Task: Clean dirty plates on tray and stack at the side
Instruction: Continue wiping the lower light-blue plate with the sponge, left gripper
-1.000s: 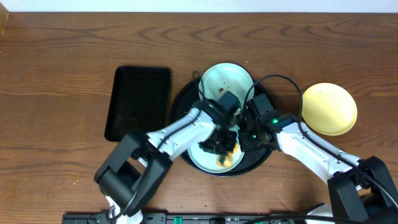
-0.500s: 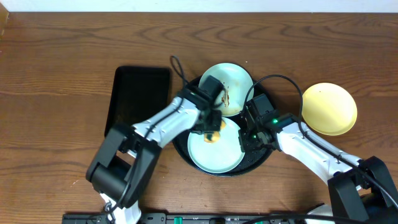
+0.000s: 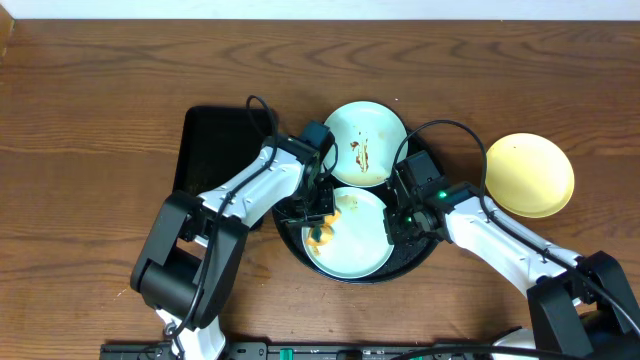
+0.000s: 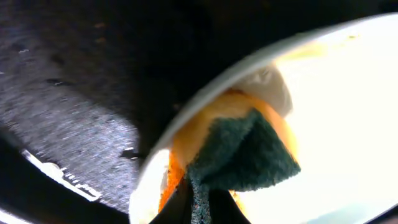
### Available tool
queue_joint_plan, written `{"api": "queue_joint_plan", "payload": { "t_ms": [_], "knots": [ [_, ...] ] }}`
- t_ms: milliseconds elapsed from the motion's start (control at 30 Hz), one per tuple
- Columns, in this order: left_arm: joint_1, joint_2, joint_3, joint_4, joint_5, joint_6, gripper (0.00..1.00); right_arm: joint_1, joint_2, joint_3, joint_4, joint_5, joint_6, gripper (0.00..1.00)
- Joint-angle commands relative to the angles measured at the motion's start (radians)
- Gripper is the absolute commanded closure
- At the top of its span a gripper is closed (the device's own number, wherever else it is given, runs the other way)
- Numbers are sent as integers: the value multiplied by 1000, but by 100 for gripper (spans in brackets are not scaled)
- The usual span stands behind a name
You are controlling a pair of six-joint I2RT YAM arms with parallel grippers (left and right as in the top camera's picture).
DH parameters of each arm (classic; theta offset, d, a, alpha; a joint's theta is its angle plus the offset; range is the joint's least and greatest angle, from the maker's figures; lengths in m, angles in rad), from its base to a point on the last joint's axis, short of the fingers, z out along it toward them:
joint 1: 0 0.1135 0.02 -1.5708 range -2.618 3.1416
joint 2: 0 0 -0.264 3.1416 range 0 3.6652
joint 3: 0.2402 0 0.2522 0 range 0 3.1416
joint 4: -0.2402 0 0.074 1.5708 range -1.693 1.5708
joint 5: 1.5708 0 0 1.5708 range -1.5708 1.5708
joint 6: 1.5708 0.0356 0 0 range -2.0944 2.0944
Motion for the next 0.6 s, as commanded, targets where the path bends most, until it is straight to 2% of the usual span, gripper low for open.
{"api": "queue_joint_plan", "payload": {
  "t_ms": [0, 33, 133, 367, 567],
  "knots": [
    [3, -40, -8, 20, 60, 51, 92, 21, -5, -1, -17, 7, -5, 89],
    [3, -49, -8, 27, 60, 51, 93, 21, -5, -1, -18, 7, -5, 85],
    [3, -75, -8, 63, 63, 82, 93, 21, -5, -1, -19, 7, -5, 85],
    [-35, -68, -8, 153, 61, 92, 93, 21, -5, -1, -14, 7, -5, 91],
    [-85, -34, -9, 204, 55, 74, 92, 21, -5, -1, -24, 7, -5, 92]
  ]
}}
